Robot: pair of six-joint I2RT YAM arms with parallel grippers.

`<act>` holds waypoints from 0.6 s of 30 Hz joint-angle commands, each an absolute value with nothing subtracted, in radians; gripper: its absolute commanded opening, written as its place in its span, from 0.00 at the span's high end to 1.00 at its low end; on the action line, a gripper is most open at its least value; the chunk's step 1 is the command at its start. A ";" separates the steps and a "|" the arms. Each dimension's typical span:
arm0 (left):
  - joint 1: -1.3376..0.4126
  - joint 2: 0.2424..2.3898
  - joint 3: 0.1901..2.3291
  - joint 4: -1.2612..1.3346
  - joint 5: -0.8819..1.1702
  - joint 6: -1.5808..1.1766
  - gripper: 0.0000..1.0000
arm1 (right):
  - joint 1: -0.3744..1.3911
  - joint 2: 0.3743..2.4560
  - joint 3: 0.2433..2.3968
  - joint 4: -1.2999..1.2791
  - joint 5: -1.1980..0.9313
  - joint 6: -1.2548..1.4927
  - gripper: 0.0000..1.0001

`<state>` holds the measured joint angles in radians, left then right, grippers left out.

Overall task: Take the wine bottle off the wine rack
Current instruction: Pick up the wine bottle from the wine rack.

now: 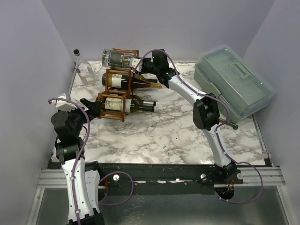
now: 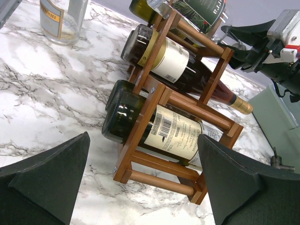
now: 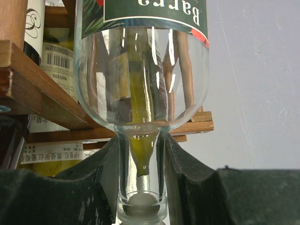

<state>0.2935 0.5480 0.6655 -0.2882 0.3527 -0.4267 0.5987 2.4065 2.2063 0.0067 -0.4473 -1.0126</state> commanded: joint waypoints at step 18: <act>0.301 0.549 0.659 -0.303 0.350 -0.414 0.01 | 0.605 2.254 2.273 0.037 -0.520 -0.830 1.00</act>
